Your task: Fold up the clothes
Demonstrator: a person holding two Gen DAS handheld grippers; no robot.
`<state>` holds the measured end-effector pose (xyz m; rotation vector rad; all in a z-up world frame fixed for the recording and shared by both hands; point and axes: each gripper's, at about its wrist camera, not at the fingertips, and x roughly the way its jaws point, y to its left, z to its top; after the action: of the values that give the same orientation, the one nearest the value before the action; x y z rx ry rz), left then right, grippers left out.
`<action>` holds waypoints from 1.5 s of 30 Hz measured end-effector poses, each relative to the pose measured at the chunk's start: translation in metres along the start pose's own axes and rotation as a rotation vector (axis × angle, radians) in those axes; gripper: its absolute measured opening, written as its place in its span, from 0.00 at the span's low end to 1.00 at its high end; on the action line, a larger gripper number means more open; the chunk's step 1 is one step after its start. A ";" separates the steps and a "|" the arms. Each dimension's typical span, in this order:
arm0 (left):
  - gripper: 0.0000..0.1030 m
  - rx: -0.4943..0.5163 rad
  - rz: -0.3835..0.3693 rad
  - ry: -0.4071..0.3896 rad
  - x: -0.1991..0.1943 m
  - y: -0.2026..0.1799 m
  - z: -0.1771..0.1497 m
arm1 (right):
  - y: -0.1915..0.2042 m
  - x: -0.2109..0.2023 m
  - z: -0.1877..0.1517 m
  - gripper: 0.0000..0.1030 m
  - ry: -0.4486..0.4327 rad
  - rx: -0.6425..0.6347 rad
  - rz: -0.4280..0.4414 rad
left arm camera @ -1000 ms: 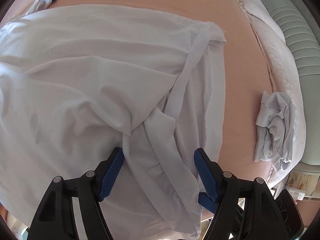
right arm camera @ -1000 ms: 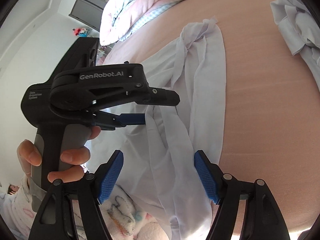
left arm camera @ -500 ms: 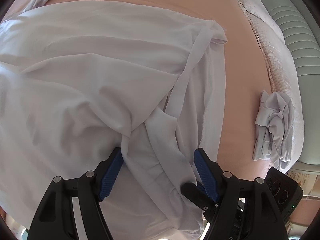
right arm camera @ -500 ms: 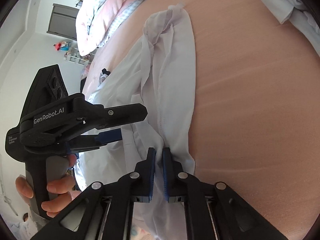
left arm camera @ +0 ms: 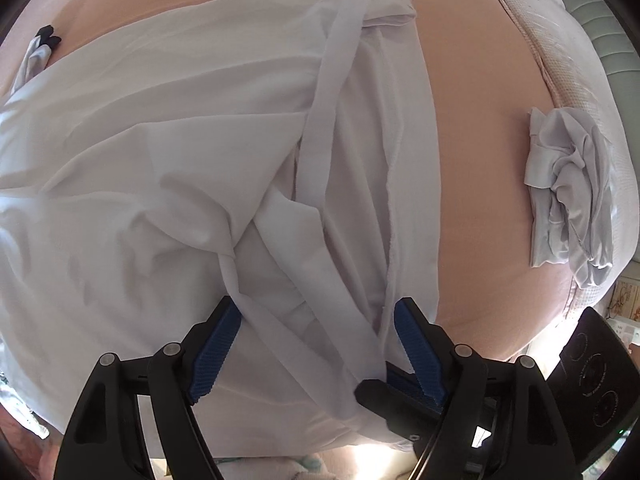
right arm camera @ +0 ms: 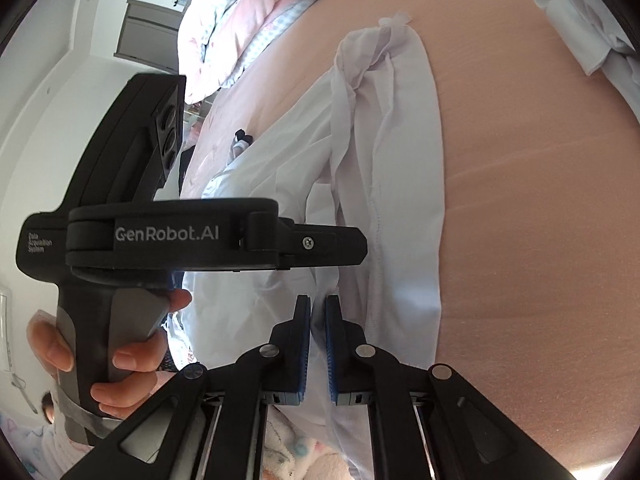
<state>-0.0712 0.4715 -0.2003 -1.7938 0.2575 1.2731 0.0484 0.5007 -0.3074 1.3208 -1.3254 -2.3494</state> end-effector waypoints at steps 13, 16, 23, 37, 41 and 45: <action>0.76 -0.011 -0.039 -0.007 -0.021 0.001 0.002 | 0.010 0.004 -0.003 0.05 0.007 -0.019 -0.006; 0.76 0.003 -0.060 0.007 -0.017 -0.005 0.002 | 0.013 0.002 -0.004 0.05 -0.002 -0.020 0.003; 0.63 0.000 -0.011 0.080 0.015 -0.016 0.014 | 0.014 -0.001 -0.016 0.05 -0.004 -0.032 0.015; 0.16 -0.022 0.030 -0.053 0.027 -0.019 -0.033 | 0.024 0.001 -0.027 0.06 0.008 -0.080 -0.086; 0.14 -0.028 -0.012 -0.082 0.022 0.024 -0.060 | 0.026 0.007 -0.030 0.19 0.036 -0.085 -0.113; 0.13 -0.053 -0.070 -0.089 0.021 0.046 -0.072 | 0.034 0.012 -0.034 0.56 0.037 -0.104 -0.134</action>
<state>-0.0426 0.3969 -0.2373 -1.7702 0.1111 1.3177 0.0570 0.4528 -0.2973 1.4562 -1.1205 -2.4299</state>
